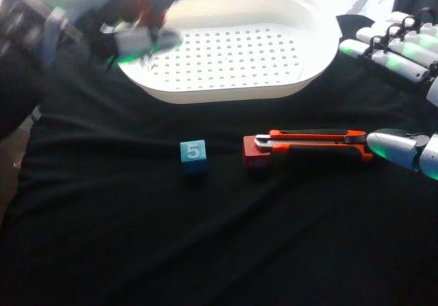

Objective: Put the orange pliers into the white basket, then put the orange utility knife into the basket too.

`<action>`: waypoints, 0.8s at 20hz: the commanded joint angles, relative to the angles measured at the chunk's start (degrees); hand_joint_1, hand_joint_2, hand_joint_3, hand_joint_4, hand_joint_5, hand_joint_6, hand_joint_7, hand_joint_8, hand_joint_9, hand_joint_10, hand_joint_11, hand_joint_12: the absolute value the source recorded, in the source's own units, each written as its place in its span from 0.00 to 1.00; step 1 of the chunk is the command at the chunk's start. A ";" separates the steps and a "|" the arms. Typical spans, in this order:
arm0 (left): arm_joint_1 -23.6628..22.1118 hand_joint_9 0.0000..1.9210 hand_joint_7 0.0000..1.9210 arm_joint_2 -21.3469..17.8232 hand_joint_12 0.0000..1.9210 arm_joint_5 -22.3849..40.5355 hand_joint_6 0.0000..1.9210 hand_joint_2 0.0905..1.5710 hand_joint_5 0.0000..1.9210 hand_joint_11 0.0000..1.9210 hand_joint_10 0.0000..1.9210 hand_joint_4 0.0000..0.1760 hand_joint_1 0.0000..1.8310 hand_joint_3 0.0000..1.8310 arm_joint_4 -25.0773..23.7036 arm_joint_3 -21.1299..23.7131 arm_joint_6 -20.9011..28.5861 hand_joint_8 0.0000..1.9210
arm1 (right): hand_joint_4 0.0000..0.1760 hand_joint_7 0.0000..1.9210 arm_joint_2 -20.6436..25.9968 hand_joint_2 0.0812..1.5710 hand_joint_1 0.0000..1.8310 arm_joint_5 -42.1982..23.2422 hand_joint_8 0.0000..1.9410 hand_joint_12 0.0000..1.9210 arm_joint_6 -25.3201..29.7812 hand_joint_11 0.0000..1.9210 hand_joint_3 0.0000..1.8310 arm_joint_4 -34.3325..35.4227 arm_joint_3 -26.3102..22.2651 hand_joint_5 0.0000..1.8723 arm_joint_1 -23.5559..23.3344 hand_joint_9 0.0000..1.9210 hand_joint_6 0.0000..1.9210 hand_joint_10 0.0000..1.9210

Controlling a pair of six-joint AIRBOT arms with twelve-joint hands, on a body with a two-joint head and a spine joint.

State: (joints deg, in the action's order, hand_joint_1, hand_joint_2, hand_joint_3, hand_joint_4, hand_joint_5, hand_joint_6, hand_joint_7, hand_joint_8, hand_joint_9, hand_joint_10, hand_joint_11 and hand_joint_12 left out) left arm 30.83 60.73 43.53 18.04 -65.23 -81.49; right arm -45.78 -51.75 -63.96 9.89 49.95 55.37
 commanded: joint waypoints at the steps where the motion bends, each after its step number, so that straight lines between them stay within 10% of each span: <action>1: -2.80 0.65 0.57 1.80 1.00 -0.83 1.00 0.79 0.47 0.71 1.00 0.00 0.70 0.00 -1.16 -2.08 0.14 1.00 | 0.26 0.00 -0.23 0.84 0.13 -6.53 0.00 0.00 -0.10 0.00 0.00 -0.21 0.30 0.00 -0.50 0.00 0.00 0.00; 5: -7.52 0.69 0.58 10.12 1.00 -11.93 1.00 0.80 0.43 0.75 1.00 0.00 0.70 0.00 4.63 -11.76 -4.28 1.00 | 0.50 0.00 -1.27 0.83 0.14 -6.54 0.00 0.00 -0.09 0.00 0.00 -0.36 0.72 0.00 -0.51 0.00 0.00 0.00; 6: -7.31 0.58 0.49 13.52 1.00 -16.11 1.00 0.82 0.39 0.65 1.00 0.00 0.72 0.01 8.36 -16.16 -4.30 1.00 | 0.24 0.00 -1.58 0.82 0.14 -6.54 0.00 0.00 -0.08 0.00 0.00 -0.41 0.80 0.00 -0.51 0.00 0.00 0.00; 10: -5.96 0.54 0.48 17.89 1.00 -21.82 1.00 0.80 0.43 0.62 1.00 0.00 0.71 0.00 15.05 -22.57 -4.29 1.00 | 0.12 0.00 -1.75 0.82 0.19 -6.53 0.00 0.00 -0.05 0.00 0.00 -0.45 0.78 0.00 -0.50 0.00 0.00 0.00; 13: -5.15 0.35 0.27 18.48 1.00 -22.74 0.84 0.83 0.32 0.41 1.00 0.00 0.52 0.01 16.62 -23.71 -4.29 1.00 | 0.12 0.00 -1.87 0.82 0.20 -6.54 0.00 0.00 0.03 0.00 0.00 -0.61 0.77 0.00 -0.50 0.00 0.00 0.00; 14: -5.14 0.26 0.31 18.48 1.00 -22.75 0.85 0.85 0.28 0.28 0.92 0.02 0.56 0.00 16.64 -23.73 -4.29 0.88 | 0.20 0.00 -1.87 0.82 0.22 -6.54 0.00 0.00 0.04 0.00 0.00 -0.61 0.77 0.00 -0.50 0.00 0.00 0.00; 16: -5.01 0.15 0.23 18.49 0.86 -22.71 0.40 0.79 0.18 0.03 0.53 0.00 0.41 0.00 17.18 -23.87 -4.28 0.33 | 0.15 0.00 -1.87 0.82 0.22 -6.53 0.00 0.00 0.15 0.00 0.00 -0.63 0.76 0.00 -0.50 0.00 0.00 0.00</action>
State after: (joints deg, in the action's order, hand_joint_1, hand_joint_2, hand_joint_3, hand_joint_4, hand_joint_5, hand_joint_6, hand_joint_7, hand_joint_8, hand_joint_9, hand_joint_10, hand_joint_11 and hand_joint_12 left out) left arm 26.44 79.18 14.31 35.73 -88.79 -85.93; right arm -47.62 -51.13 -63.92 9.43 50.65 55.37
